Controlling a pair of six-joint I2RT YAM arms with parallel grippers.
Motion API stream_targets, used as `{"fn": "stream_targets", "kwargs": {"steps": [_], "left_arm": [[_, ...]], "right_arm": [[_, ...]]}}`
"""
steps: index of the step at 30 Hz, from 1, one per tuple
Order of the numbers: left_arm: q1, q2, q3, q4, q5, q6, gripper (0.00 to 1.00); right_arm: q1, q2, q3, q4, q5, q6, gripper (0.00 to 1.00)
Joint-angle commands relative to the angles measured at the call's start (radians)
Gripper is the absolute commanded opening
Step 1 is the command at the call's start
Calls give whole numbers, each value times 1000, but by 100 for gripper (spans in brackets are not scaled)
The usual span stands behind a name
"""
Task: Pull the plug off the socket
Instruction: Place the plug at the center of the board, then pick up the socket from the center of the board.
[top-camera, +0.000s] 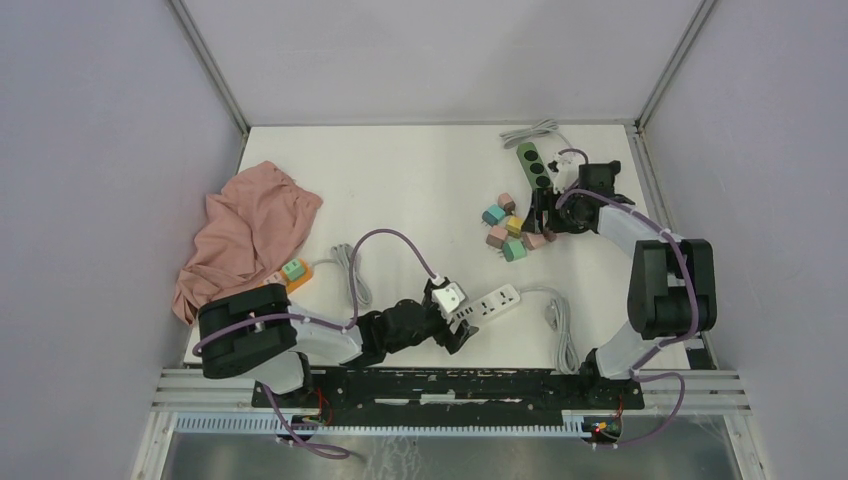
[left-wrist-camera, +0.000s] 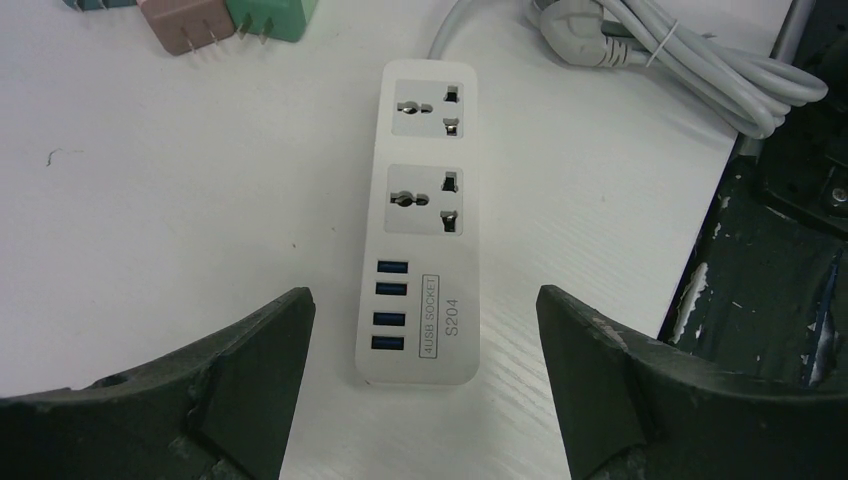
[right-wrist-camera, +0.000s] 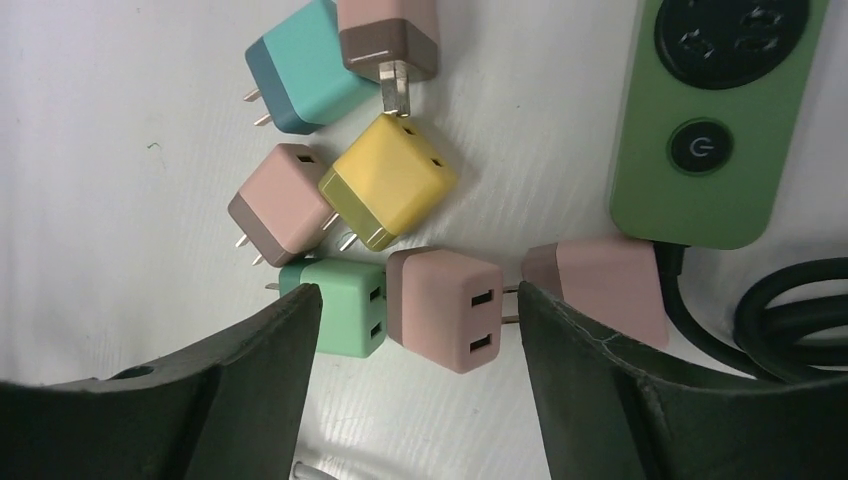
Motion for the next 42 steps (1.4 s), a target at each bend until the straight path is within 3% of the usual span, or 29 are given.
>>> {"fn": "stream_targets", "kwargs": {"steps": [1, 14, 25, 34, 42], "left_arm": [[-1, -60, -13, 18, -25, -25, 88], [4, -109, -3, 3, -27, -59, 89], [38, -102, 17, -22, 28, -103, 94], [129, -74, 64, -70, 167, -202, 96], [184, -117, 37, 12, 219, -288, 96]], "right_arm": [[-18, -118, 28, 18, -37, -66, 78], [-27, -323, -1, -101, -407, -353, 75], [-26, -401, 8, -280, -620, -579, 73], [-27, -482, 19, -357, -626, -616, 73], [-26, -543, 19, -455, -623, -650, 73]]}}
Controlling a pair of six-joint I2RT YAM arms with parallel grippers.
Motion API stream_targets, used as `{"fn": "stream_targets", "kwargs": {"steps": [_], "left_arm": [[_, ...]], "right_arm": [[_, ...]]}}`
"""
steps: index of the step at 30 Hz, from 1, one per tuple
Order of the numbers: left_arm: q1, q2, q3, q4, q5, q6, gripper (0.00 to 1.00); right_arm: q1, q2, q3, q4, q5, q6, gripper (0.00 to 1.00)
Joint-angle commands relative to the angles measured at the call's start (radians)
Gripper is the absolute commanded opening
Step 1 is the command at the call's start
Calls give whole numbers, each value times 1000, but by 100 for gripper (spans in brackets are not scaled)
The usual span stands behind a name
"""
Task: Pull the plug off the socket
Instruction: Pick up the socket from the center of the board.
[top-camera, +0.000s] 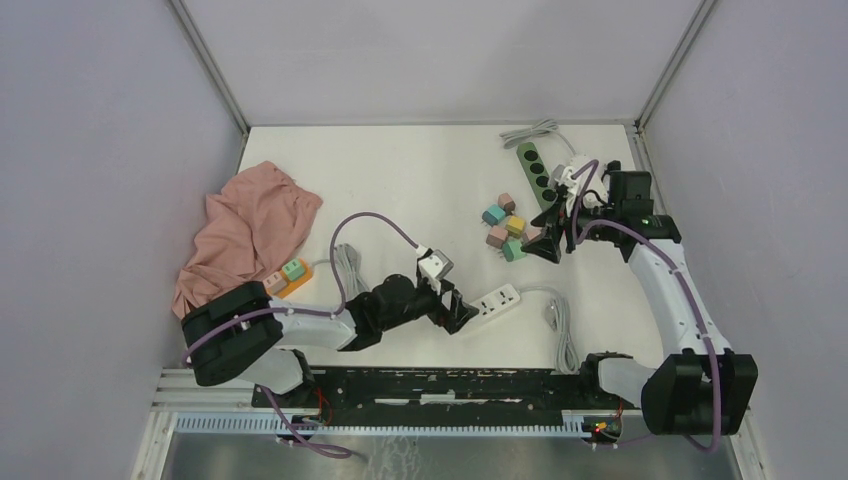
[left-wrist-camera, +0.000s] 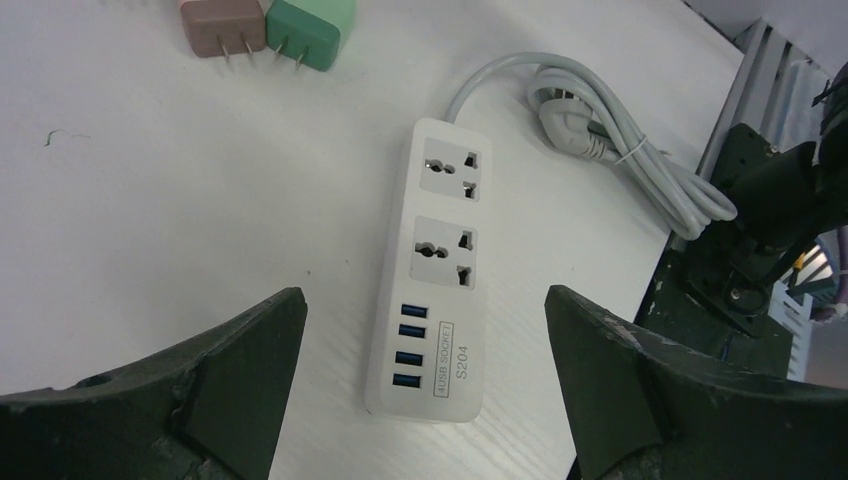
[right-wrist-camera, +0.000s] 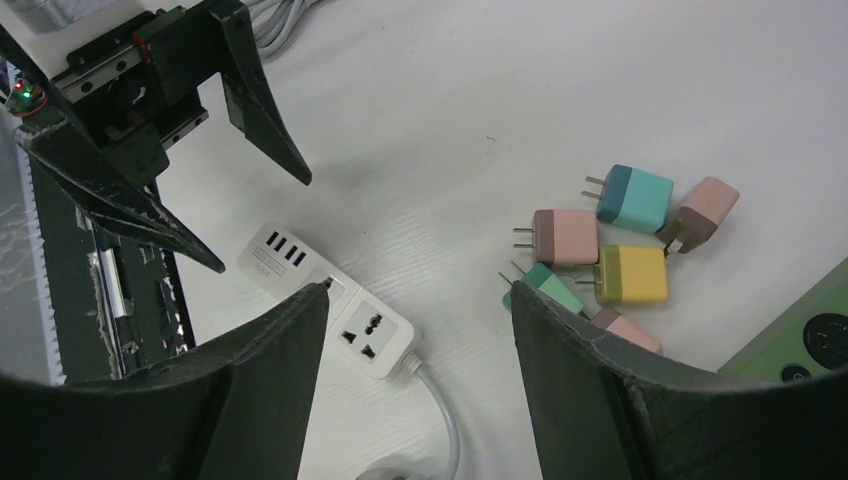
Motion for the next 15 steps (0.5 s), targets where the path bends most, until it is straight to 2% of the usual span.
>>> {"fn": "stream_targets", "kwargs": {"steps": [1, 8, 15], "left_arm": [[25, -48, -1, 90, 55, -80, 96], [33, -130, -34, 118, 44, -78, 97], [33, -111, 6, 60, 91, -61, 95]], "right_arm": [[-2, -63, 17, -65, -39, -39, 73], [-2, -130, -45, -102, -24, -99, 75], [-2, -130, -38, -115, -18, -119, 75]]}}
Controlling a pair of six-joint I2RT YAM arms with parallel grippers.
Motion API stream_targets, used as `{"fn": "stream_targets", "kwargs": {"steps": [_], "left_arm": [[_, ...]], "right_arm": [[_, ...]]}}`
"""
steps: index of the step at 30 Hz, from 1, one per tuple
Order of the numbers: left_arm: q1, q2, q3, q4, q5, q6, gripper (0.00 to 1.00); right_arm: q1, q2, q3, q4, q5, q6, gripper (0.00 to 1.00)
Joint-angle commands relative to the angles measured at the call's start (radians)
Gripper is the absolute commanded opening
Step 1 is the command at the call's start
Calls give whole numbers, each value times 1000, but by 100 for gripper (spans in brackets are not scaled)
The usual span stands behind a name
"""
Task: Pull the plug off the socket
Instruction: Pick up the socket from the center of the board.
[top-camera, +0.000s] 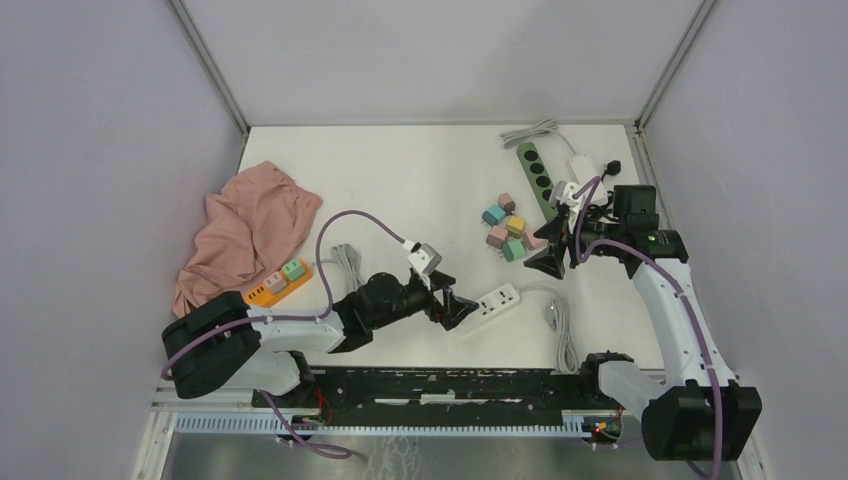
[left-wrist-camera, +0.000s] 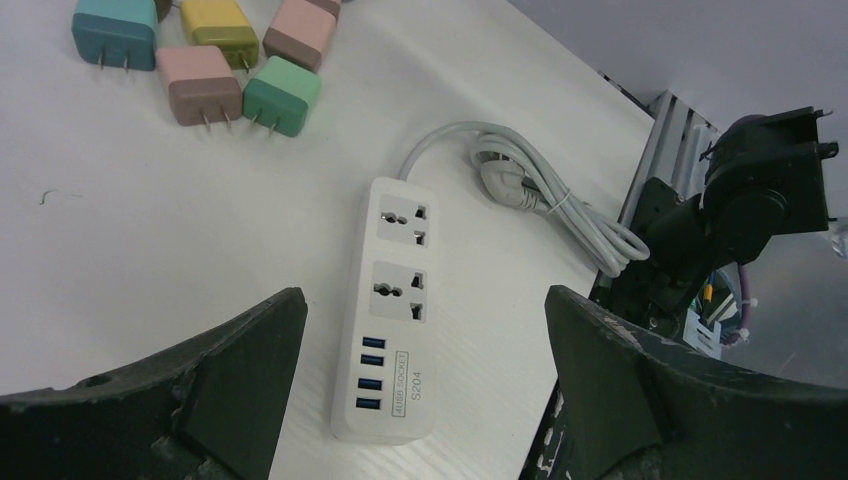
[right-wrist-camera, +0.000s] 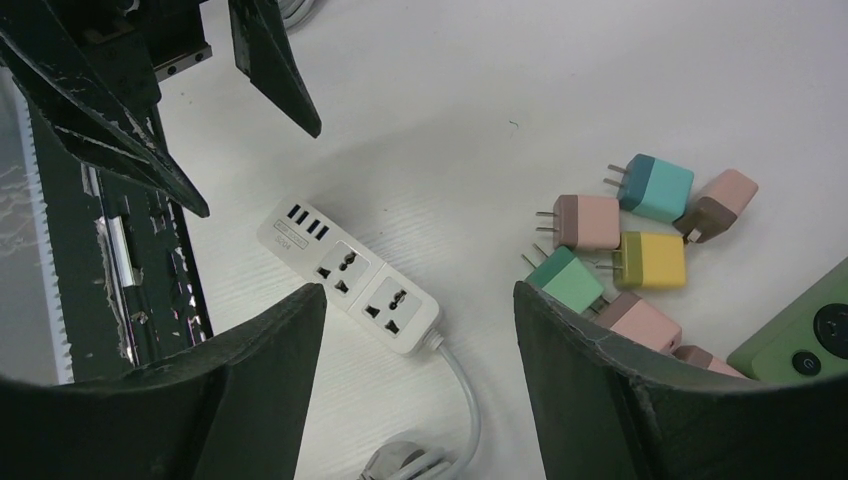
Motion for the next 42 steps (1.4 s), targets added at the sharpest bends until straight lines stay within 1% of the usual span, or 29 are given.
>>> {"fn": "stream_targets", "kwargs": {"steps": [1, 4, 8, 9, 11, 16, 20, 22, 24, 27, 32, 34, 36, 38, 39, 42], "left_arm": [[7, 15, 52, -27, 42, -2, 94], [-3, 49, 133, -193, 26, 45, 90], [-65, 131, 286, -488, -150, 140, 89], [-79, 160, 331, -584, -191, 155, 89], [-103, 228, 411, -685, -231, 187, 89], [-124, 371, 566, -819, -244, 193, 90], [-138, 446, 636, -858, -238, 188, 90], [-144, 472, 658, -867, -231, 187, 88], [-146, 490, 676, -880, -220, 187, 84], [-147, 512, 696, -900, -207, 182, 70], [-148, 523, 713, -927, -208, 182, 33], [-147, 502, 703, -924, -214, 184, 22], [-147, 474, 684, -911, -223, 199, 13], [-149, 436, 651, -891, -234, 217, 5], [-148, 411, 631, -877, -245, 224, 3], [-148, 337, 562, -827, -281, 246, 3]], "right_arm": [[-1, -8, 8, -8, -18, -41, 75], [-1, -9, 9, -11, -3, -46, 75], [-3, -6, 12, -12, 22, -47, 75], [-3, -6, 13, -12, 25, -47, 76], [-2, -5, 14, -13, 31, -48, 75], [-4, -2, 16, -11, 45, -43, 76], [-5, 1, 16, -10, 48, -41, 76], [-6, -1, 16, -9, 50, -41, 76], [-5, -1, 15, -9, 51, -41, 76], [-5, -1, 16, -8, 51, -41, 76], [-6, -1, 16, -8, 51, -40, 76], [-7, -1, 16, -8, 51, -40, 76], [-7, -1, 16, -8, 52, -38, 76], [-6, -2, 17, -8, 55, -38, 76], [-7, -2, 17, -9, 55, -38, 76], [-6, -2, 19, -7, 59, -36, 76]]}}
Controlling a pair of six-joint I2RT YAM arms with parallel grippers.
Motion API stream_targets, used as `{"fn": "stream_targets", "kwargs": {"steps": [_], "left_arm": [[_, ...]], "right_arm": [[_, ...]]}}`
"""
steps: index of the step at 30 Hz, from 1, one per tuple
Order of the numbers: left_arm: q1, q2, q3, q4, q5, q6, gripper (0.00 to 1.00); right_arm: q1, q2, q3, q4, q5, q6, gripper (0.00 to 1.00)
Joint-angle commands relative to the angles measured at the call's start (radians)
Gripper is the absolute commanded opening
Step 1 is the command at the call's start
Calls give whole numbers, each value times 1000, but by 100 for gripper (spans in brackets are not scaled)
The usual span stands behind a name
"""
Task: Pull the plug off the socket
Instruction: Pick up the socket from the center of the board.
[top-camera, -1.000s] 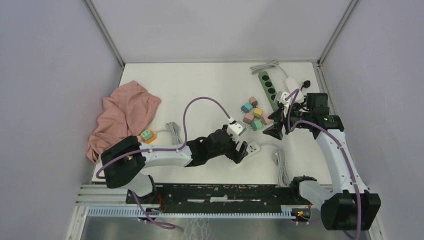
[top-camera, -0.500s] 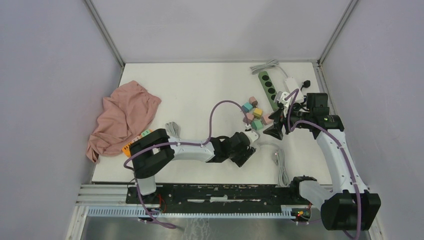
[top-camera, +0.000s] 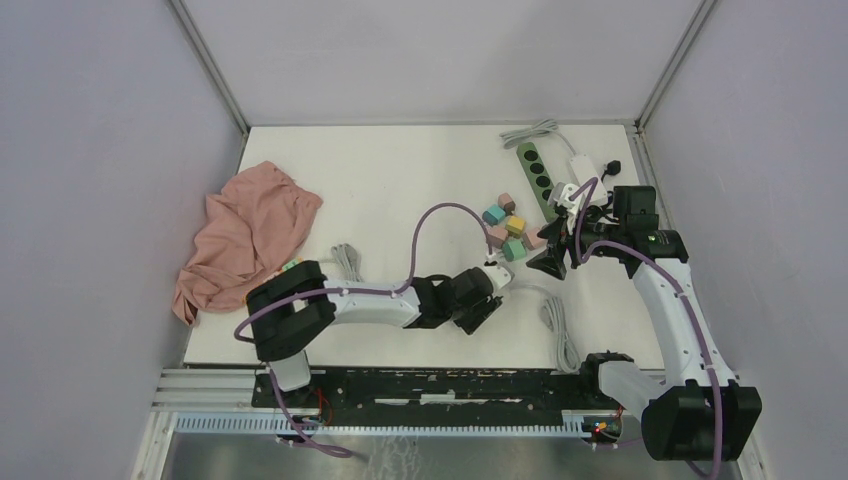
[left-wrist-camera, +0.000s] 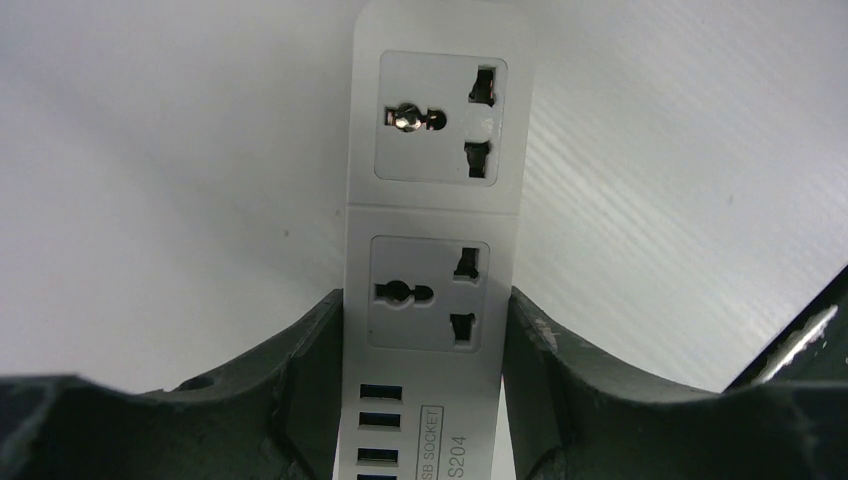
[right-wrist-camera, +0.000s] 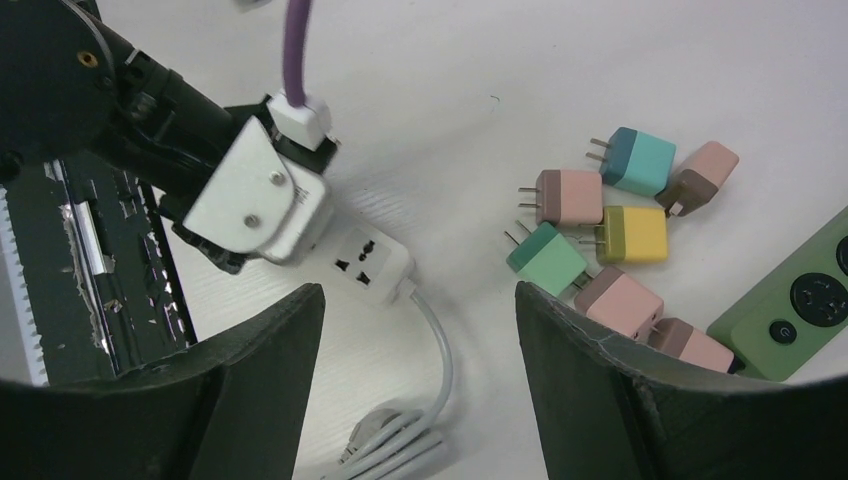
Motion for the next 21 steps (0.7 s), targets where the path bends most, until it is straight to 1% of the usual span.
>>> {"fn": "stream_targets", "kwargs": {"steps": [1, 7, 16, 21], "left_arm": [[-3, -153, -82, 89, -76, 74, 3], [-2, -274, -185, 143, -180, 100, 3], [24, -386, -260, 164, -338, 122, 3], [88, -473, -329, 220, -335, 105, 3]], "right_arm": [[-6, -1, 19, 14, 2, -2, 76], [-8, 2, 21, 16, 6, 0, 76], [-10, 5, 18, 20, 8, 4, 76], [-11, 7, 17, 22, 9, 6, 76]]}}
